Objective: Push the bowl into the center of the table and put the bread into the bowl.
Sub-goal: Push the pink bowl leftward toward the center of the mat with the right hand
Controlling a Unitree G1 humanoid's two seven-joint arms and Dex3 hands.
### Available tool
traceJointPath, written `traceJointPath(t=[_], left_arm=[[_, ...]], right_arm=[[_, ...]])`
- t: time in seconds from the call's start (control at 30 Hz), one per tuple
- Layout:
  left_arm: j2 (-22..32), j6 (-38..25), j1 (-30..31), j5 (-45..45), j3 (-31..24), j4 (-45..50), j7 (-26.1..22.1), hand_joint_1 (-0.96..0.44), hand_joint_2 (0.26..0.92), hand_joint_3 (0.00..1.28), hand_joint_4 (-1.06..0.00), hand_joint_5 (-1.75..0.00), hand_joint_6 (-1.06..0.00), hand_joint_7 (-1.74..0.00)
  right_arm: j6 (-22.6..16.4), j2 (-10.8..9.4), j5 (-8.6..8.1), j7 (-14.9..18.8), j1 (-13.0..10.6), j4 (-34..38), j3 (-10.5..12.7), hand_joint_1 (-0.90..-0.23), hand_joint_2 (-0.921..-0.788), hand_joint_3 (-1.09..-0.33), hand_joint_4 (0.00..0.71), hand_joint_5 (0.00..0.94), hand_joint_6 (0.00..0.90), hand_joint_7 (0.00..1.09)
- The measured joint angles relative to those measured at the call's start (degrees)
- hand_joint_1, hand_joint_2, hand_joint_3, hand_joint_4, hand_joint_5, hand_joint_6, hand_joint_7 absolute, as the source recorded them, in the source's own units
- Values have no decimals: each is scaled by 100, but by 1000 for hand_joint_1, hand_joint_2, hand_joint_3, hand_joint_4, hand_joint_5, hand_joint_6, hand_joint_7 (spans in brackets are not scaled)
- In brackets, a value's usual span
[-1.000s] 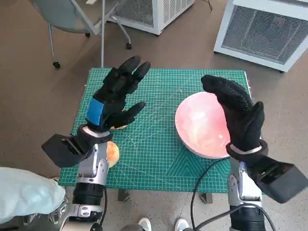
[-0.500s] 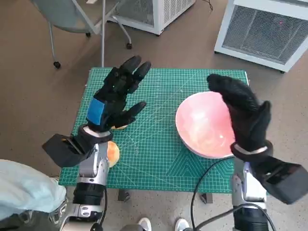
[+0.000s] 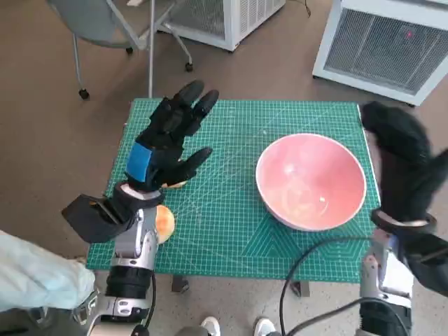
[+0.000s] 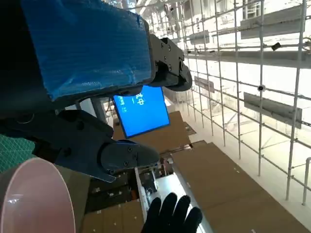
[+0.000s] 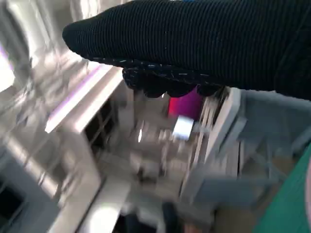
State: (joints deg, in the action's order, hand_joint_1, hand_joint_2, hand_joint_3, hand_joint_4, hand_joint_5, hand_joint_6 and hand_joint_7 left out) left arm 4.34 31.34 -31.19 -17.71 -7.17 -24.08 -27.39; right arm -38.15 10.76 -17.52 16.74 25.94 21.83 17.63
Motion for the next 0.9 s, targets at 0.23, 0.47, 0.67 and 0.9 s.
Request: traceJointPath(t=[0.23, 0.47, 0.67, 0.9], left_arm=[[-3, 1, 1, -3, -9, -2, 2, -378, 921, 352, -346, 0, -244, -311], [-3, 1, 2, -6, -27, -3, 1, -380, 921, 351, -346, -1, -246, -310], [-3, 1, 3, -6, -31, -6, 2, -381, 921, 351, -347, -1, -247, -308], [-2, 3, 3, -4, -32, -33, 9, -381, 921, 351, -346, 0, -248, -306]], right_arm=[[-442, 167, -75, -114, 201, 1007, 388, -590, -921, -676, 140, 6, 6, 437], [-767, 240, -331, -81, 404, 2012, 729, -566, -921, -663, 158, 13, 43, 452], [-914, 243, -539, -26, 608, 2834, 963, -536, -921, -671, 175, 17, 82, 462], [-995, 180, -606, -23, 839, 3611, 1117, -491, -921, -715, 182, 14, 87, 456]])
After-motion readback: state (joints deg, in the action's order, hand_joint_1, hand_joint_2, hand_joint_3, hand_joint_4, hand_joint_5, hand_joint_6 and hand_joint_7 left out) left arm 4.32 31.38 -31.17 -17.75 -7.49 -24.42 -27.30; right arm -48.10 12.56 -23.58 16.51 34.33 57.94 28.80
